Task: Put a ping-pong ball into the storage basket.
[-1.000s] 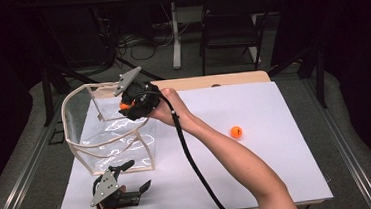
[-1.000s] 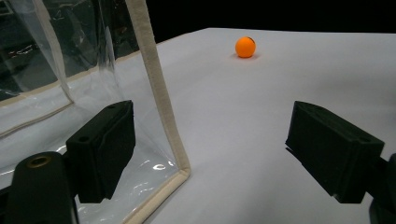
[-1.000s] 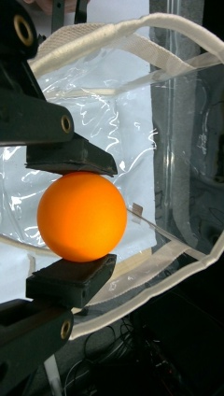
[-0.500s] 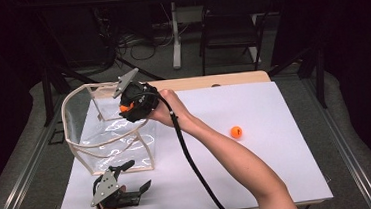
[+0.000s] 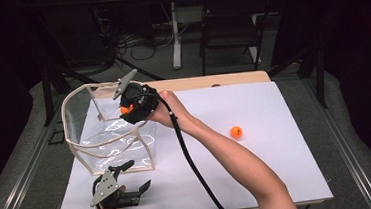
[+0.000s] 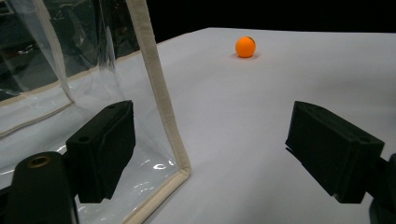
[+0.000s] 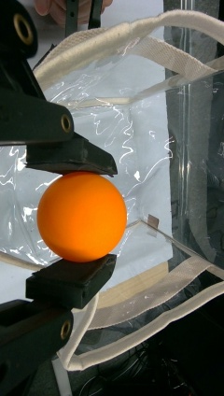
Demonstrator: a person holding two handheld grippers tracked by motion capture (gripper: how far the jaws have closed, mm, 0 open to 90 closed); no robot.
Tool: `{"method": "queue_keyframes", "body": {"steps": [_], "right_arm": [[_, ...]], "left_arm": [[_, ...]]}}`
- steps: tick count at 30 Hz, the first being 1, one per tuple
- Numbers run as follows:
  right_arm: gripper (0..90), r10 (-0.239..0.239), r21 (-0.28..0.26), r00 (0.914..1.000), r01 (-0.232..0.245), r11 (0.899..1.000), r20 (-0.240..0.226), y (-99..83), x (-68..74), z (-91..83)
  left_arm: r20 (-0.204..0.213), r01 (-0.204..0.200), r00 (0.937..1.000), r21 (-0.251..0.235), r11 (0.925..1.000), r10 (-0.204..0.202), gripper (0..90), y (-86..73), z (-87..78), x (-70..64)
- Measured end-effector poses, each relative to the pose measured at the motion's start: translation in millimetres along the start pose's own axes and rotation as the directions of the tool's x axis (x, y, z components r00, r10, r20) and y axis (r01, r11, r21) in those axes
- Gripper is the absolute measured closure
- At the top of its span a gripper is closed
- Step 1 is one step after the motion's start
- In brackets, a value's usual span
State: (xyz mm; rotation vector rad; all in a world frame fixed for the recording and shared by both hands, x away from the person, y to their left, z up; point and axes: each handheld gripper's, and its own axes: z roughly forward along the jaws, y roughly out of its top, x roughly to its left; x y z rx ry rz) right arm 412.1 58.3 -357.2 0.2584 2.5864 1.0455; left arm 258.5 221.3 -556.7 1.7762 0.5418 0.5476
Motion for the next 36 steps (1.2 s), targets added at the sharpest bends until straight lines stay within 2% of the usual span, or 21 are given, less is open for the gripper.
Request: {"method": "queue_keyframes", "body": {"steps": [12, 15, 19, 20, 29, 36], "right_arm": [[49.0, 0.002, 0.014, 1.0000, -0.001, 1.000, -0.008, -1.0, 0.5, 2.2], [44.1, 0.007, 0.015, 0.9999, -0.007, 1.000, -0.008, -1.3, 0.6, 1.9], [26.8, 0.045, -0.006, 0.9990, -0.045, 0.999, -0.008, -2.2, -3.0, -1.6], [19.1, 0.061, -0.030, 0.9981, -0.061, 0.998, 0.006, -3.2, -4.3, -4.9], [10.7, 0.114, -0.091, 0.9934, -0.114, 0.989, -0.014, -12.7, -14.0, -24.4], [7.7, 0.126, -0.101, 0.9918, -0.127, 0.987, -0.022, -21.7, -17.1, -33.9]], "left_arm": [[0.000, -0.001, 1.0000, 0.001, 1.0000, 0.001, 15.7, 0.1, 0.1, -0.1], [0.001, -0.003, 1.0000, 0.003, 1.0000, 0.003, 15.7, 0.1, -0.1, -0.1], [-0.001, 0.003, 1.0000, 0.001, 1.0000, -0.003, 15.7, 0.0, -0.1, -0.4], [-0.001, -0.003, 1.0000, 0.004, 1.0000, 0.003, 15.7, 0.1, -0.3, -0.2], [0.001, -0.002, 1.0000, 0.004, 1.0000, 0.002, 15.7, -0.1, 0.4, -0.2], [0.001, -0.004, 1.0000, 0.004, 1.0000, 0.004, 15.7, 0.1, 0.5, -0.3]]}}
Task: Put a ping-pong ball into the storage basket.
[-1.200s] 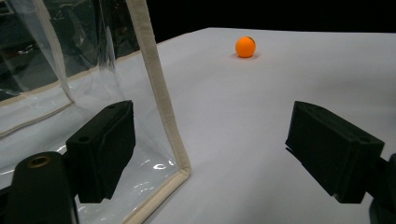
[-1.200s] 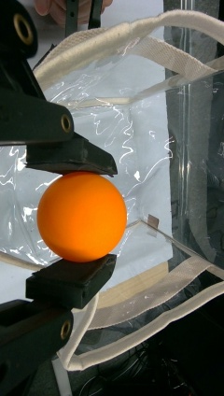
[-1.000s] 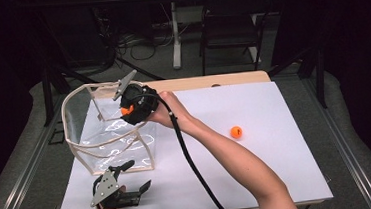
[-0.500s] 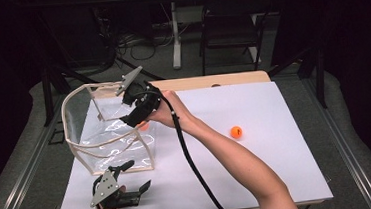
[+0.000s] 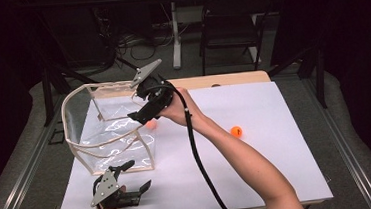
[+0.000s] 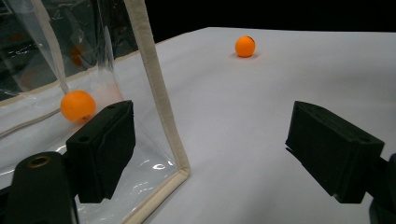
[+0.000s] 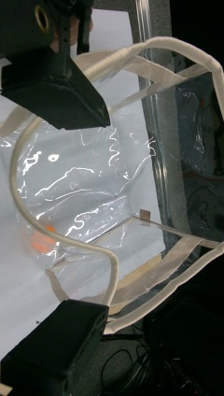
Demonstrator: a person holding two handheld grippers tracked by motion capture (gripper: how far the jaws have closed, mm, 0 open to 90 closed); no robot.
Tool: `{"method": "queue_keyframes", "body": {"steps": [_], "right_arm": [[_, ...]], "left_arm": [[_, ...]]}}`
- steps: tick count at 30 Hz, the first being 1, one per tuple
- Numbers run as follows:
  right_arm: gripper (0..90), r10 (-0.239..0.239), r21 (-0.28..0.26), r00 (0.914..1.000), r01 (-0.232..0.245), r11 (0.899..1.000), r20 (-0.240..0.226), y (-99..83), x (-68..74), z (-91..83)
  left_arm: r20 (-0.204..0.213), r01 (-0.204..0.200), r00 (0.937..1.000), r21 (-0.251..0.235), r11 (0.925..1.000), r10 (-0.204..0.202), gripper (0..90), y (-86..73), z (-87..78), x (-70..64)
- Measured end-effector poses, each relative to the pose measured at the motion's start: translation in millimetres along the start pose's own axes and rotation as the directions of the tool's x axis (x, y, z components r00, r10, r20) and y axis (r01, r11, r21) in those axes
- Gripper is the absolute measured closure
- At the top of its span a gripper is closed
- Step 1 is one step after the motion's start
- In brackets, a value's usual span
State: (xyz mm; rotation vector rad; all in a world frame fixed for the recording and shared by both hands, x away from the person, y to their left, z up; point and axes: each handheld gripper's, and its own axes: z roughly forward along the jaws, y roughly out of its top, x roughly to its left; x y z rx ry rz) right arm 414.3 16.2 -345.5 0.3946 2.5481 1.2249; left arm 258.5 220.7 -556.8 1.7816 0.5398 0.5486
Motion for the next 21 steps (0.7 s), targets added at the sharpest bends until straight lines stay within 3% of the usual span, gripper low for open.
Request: {"method": "queue_keyframes", "body": {"steps": [21], "right_arm": [[4.2, 0.032, -0.022, 0.9995, -0.032, 0.999, 0.004, -35.9, -5.3, -27.9]], "left_arm": [[0.002, 0.003, 1.0000, 0.000, 1.0000, -0.003, 15.7, 0.0, 1.1, -0.6]]}}
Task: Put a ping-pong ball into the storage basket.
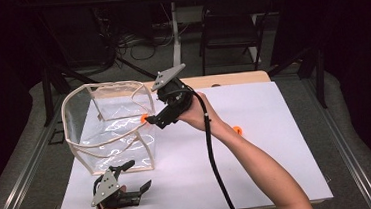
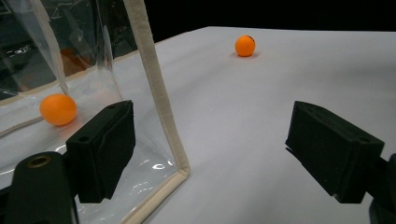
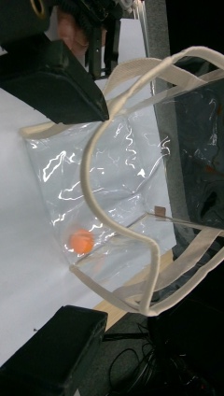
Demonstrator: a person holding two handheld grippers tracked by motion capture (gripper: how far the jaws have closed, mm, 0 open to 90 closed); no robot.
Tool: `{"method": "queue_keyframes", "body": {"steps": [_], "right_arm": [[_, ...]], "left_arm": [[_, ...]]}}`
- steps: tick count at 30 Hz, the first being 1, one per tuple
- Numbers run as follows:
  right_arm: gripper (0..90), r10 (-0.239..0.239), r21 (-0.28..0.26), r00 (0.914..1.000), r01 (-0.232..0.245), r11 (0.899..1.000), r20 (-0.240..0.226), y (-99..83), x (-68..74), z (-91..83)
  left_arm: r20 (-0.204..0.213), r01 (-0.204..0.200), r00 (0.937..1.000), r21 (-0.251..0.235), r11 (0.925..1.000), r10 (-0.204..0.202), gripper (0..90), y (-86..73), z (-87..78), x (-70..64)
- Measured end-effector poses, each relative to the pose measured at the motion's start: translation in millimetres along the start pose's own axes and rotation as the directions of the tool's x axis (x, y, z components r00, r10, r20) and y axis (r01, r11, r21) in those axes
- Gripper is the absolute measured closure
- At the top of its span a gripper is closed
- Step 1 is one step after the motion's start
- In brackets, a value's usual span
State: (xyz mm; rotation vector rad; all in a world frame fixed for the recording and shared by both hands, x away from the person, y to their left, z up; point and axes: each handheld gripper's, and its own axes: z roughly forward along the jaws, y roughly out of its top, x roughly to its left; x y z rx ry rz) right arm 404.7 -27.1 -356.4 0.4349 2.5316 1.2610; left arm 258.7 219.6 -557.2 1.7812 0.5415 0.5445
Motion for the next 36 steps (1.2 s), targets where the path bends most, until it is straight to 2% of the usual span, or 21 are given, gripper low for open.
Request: {"method": "queue_keyframes", "body": {"steps": [19, 36], "right_arm": [[1.8, 0.039, 0.011, 0.9988, -0.039, 0.999, 0.029, -44.7, -4.3, -16.2], [0.4, 0.087, 0.013, 0.9954, -0.087, 0.996, 0.041, -85.2, -6.7, -22.6]], "left_arm": [[-0.001, -0.003, 1.0000, 0.002, 1.0000, 0.003, 15.7, 0.0, 0.2, -0.3], [0.000, -0.002, 1.0000, 0.004, 1.0000, 0.002, 15.7, -0.4, 0.8, -0.1]]}}
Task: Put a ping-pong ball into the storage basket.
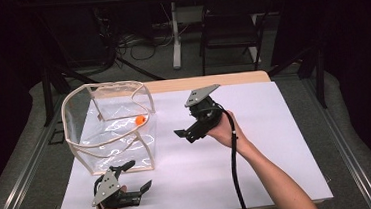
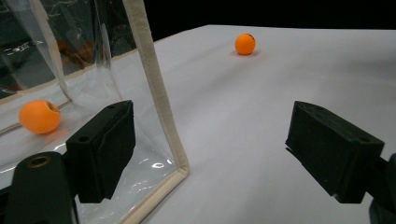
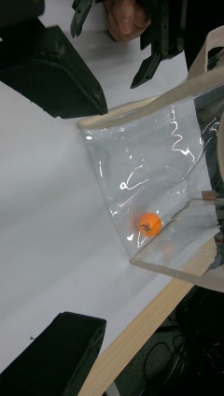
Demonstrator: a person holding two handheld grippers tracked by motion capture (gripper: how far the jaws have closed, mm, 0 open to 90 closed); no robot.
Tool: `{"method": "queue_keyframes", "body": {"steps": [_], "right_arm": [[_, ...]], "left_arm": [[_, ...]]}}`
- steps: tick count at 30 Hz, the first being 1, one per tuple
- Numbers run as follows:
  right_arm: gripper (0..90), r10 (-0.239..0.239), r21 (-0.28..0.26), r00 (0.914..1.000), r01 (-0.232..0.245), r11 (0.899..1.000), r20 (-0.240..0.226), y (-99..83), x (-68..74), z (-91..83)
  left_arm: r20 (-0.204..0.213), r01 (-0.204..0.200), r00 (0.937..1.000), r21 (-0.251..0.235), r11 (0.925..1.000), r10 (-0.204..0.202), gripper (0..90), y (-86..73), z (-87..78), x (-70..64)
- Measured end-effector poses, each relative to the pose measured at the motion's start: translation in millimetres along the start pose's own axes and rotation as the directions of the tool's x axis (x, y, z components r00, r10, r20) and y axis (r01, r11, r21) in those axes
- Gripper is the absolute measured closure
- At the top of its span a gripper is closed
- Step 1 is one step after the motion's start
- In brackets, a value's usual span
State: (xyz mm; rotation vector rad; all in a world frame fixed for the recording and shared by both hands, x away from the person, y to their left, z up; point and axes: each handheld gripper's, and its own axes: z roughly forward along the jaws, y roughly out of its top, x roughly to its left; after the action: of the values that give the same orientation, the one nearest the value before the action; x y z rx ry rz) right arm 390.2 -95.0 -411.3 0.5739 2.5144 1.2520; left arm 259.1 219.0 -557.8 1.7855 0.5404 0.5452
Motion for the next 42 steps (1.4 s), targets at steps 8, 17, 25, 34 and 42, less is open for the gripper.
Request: {"method": "queue_keyframes", "body": {"steps": [8, 17, 25, 34, 42], "right_arm": [[0.4, 0.034, 0.004, 0.9994, -0.034, 0.999, 0.002, -22.2, -0.9, -0.7], [0.4, 0.068, 0.004, 0.9977, -0.068, 0.998, 0.006, -50.5, 0.9, -2.6], [0.5, 0.108, -0.013, 0.9937, -0.108, 0.994, 0.030, -73.3, -1.5, -11.3], [0.4, 0.134, -0.013, 0.9887, -0.134, 0.991, 0.067, -98.7, -2.6, -22.3], [0.3, 0.155, -0.023, 0.9823, -0.154, 0.988, 0.105, -118.5, -1.4, -32.8]], "left_arm": [[0.000, 0.000, 1.0000, -0.001, 1.0000, 0.000, 15.7, -0.1, 0.1, 0.0], [-0.003, 0.002, 1.0000, 0.004, 1.0000, -0.002, 15.7, 0.0, 0.4, -0.5], [-0.005, -0.002, 1.0000, 0.002, 1.0000, 0.002, 15.7, 0.0, -0.4, -0.2], [-0.002, -0.004, 1.0000, 0.003, 1.0000, 0.004, 15.7, 0.3, -0.5, -1.2], [-0.002, -0.004, 1.0000, 0.002, 1.0000, 0.004, 15.7, -0.1, 0.6, -1.1]]}}
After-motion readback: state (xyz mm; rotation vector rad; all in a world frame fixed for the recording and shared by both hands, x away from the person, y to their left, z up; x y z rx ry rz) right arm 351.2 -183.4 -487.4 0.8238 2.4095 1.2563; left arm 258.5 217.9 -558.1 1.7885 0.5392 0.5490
